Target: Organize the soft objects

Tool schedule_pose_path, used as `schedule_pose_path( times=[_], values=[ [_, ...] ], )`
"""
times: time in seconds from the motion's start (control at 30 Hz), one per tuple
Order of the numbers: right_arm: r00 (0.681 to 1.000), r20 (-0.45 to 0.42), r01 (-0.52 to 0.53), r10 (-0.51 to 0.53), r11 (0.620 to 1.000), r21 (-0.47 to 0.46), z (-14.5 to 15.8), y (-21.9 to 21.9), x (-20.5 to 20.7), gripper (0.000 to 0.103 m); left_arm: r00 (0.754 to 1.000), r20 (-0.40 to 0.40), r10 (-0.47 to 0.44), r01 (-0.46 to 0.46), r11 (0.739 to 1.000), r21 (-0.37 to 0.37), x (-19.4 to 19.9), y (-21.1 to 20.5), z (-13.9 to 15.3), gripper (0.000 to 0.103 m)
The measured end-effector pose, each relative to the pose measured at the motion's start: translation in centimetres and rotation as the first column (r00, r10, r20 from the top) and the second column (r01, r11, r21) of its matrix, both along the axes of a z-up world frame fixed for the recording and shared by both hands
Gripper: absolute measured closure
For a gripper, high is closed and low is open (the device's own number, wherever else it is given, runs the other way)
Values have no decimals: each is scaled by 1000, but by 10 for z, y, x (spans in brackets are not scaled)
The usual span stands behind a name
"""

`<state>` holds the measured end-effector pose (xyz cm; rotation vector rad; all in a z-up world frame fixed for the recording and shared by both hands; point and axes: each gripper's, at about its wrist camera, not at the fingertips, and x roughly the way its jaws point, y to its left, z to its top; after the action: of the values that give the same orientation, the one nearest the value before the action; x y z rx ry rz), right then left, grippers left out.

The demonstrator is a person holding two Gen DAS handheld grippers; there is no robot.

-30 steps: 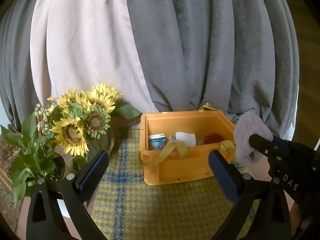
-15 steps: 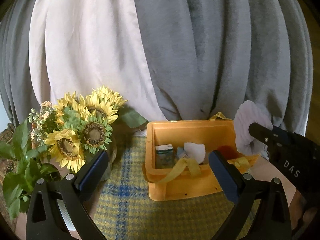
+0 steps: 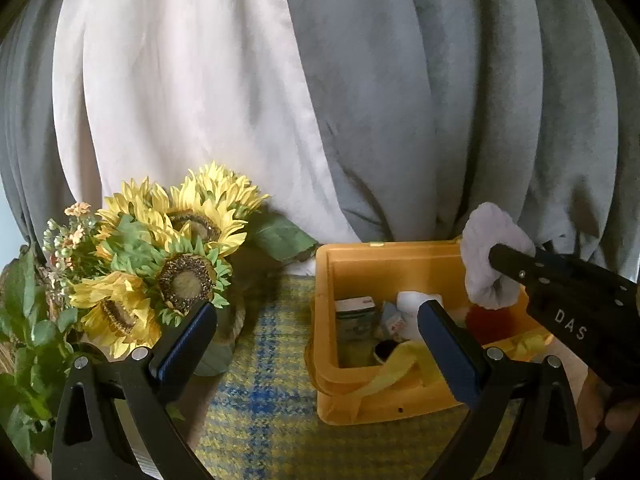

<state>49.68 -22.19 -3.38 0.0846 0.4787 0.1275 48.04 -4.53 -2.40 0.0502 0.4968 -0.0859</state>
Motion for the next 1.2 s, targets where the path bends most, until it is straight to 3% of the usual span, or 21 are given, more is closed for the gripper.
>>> schedule_pose_path(
  times=[0.4,0.47,0.63,0.83,1.2],
  values=[
    [993,-120,-10,12,1000,21,-33,0,46,72,999,-49,17,-17,1000,7,30,1,-21,1],
    [992,-126,0,2,1000,17,-36,-2,48,66,998,-54,18,-17,1000,9,33,0,-23,1],
    [992,-126,21,-21,1000,-2,-37,-3,48,65,998,-58,13,-12,1000,3,32,-2,-23,1],
    [994,-98,55,-58,998,-29,-27,-2,29,51,1000,-26,15,-15,1000,3,16,-1,-14,1],
    [991,-17,128,-129,989,-74,5,5,-42,30,998,55,29,-29,999,14,-39,8,15,0]
  ],
)
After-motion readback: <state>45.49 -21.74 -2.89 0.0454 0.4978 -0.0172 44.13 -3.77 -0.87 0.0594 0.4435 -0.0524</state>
